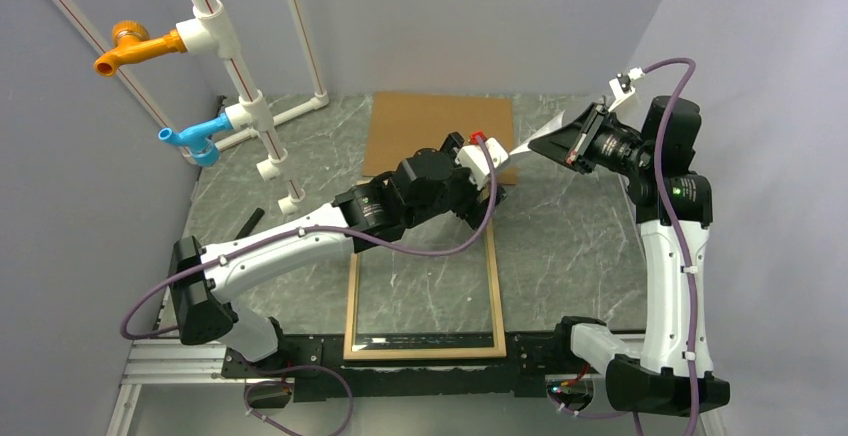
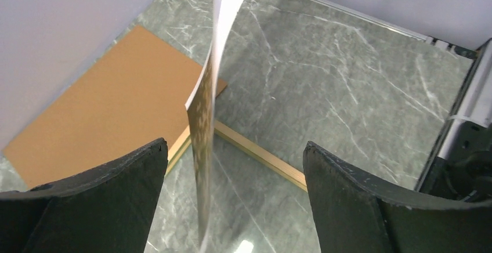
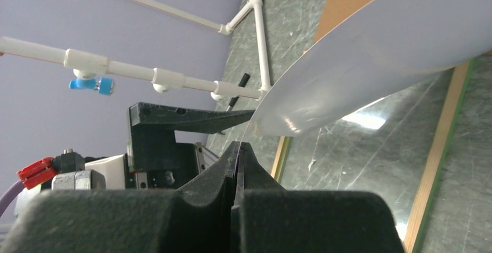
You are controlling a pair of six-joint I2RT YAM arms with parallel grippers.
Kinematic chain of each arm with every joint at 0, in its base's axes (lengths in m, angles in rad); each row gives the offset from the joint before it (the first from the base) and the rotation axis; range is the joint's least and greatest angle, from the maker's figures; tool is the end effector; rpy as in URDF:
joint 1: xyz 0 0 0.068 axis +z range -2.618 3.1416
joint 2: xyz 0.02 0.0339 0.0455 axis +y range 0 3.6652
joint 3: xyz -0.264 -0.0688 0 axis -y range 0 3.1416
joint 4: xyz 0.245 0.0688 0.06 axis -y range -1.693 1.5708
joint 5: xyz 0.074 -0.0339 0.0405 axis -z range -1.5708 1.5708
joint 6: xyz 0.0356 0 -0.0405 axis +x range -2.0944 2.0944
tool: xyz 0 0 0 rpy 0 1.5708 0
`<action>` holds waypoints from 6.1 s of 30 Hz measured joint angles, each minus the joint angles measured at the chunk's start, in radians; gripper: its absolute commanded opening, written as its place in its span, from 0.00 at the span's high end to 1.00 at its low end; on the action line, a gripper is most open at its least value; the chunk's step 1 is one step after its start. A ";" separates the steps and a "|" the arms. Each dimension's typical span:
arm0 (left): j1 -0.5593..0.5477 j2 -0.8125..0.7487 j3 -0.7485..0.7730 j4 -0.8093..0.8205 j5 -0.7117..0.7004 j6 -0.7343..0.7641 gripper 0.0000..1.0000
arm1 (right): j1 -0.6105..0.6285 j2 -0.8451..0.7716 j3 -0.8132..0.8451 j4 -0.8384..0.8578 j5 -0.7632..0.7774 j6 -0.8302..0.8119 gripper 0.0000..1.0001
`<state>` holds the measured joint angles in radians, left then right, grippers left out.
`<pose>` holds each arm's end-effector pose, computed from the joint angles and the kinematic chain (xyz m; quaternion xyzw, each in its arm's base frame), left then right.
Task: Put the photo into the frame
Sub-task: Turn over the photo from the photo frame.
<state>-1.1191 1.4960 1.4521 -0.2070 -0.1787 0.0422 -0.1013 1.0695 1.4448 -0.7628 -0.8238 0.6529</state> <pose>0.1599 -0.3151 0.3989 0.3859 0.6879 -0.2526 0.5604 0.1917 0.0068 0.4535 0.0725 0.7894 0.4589 0.4013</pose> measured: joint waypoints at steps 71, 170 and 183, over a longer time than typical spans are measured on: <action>0.225 -0.197 -0.129 -0.070 0.192 -0.251 1.00 | 0.000 -0.071 -0.384 0.251 -0.129 0.003 0.00; 0.248 -0.789 -0.385 0.370 0.915 -0.761 1.00 | 0.026 -0.264 -0.724 1.117 -0.446 0.392 0.01; 0.248 -0.801 -0.439 0.400 0.890 -0.745 1.00 | 0.029 -0.129 -0.771 2.100 -0.492 1.224 0.01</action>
<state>-0.8707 0.6952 1.0126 0.1928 0.7109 -0.7033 -0.0727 0.9409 0.6739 1.3369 -1.3163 1.8771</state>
